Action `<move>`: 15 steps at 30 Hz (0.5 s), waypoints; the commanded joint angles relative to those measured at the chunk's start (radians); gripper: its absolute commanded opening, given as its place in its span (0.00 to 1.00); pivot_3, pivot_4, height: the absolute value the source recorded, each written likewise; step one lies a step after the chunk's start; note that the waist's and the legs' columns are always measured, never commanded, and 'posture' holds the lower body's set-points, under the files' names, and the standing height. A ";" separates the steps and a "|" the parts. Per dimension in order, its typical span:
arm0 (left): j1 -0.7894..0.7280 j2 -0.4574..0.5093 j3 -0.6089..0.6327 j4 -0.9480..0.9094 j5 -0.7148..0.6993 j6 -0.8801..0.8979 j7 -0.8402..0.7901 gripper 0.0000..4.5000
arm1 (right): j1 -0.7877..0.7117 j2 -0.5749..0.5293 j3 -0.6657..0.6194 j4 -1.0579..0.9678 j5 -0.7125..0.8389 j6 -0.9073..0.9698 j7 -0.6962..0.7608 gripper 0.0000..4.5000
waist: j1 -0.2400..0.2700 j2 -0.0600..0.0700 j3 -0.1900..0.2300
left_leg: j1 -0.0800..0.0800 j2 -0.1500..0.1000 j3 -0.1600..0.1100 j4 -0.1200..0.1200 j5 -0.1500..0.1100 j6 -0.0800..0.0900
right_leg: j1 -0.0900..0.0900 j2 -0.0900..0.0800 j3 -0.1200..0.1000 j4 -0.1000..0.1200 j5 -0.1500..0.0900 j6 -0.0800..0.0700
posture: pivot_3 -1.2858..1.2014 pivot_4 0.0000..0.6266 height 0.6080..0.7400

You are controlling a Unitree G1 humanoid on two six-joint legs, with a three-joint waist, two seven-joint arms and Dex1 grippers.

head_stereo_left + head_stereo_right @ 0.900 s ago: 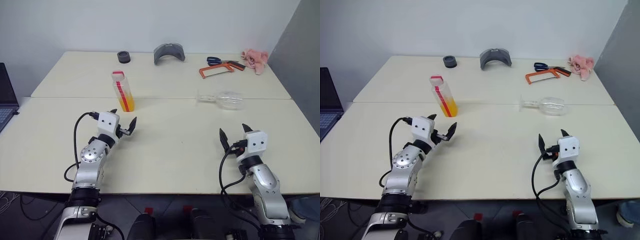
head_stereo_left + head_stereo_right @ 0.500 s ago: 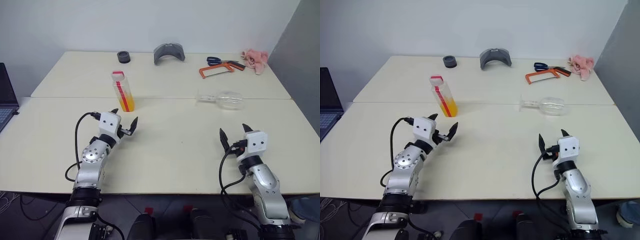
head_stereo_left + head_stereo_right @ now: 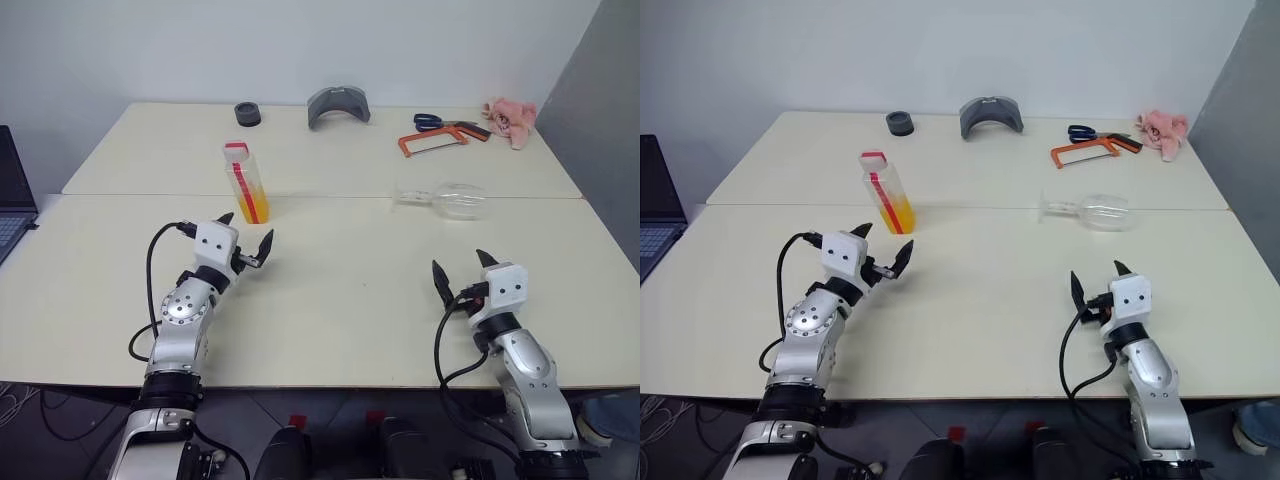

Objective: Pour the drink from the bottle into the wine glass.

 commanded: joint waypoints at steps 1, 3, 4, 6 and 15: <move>-0.021 -0.002 0.032 -0.005 -0.008 -0.018 0.041 0.99 | -0.019 -0.024 0.018 -0.069 0.018 -0.015 0.046 1.00 | 0.000 0.000 0.000 | 0.000 0.000 0.000 0.000 0.000 0.000 | 0.000 0.000 0.000 0.000 0.000 0.000 | 0.52 0.24 1.00; -0.024 -0.001 0.033 -0.002 -0.012 -0.013 0.047 0.99 | -0.023 -0.033 0.029 -0.080 0.019 -0.011 0.065 1.00 | 0.000 0.000 0.000 | 0.000 0.000 0.000 0.000 0.000 0.000 | 0.000 0.000 0.000 0.000 0.000 0.000 | 0.52 0.24 1.00; -0.026 -0.001 0.030 -0.002 -0.015 -0.014 0.044 0.99 | -0.025 -0.034 0.031 -0.081 0.019 -0.010 0.069 1.00 | 0.000 0.000 0.000 | 0.000 0.000 0.000 0.000 0.000 0.000 | 0.000 0.000 0.000 0.000 0.000 0.000 | 0.52 0.24 1.00; -0.030 -0.001 0.022 -0.007 -0.020 -0.015 0.030 0.99 | -0.029 -0.036 0.033 -0.084 0.018 -0.006 0.073 1.00 | 0.000 0.000 0.000 | 0.000 0.000 0.000 0.000 0.000 0.000 | 0.000 0.000 0.000 0.000 0.000 0.000 | 0.52 0.24 1.00; -0.039 -0.003 0.011 -0.018 -0.033 -0.003 -0.002 0.99 | -0.027 -0.050 0.062 -0.139 0.062 0.069 0.130 1.00 | 0.000 0.000 0.000 | -0.001 0.000 -0.001 0.001 0.000 0.000 | 0.000 0.000 -0.001 0.000 0.000 0.000 | 0.52 0.24 1.00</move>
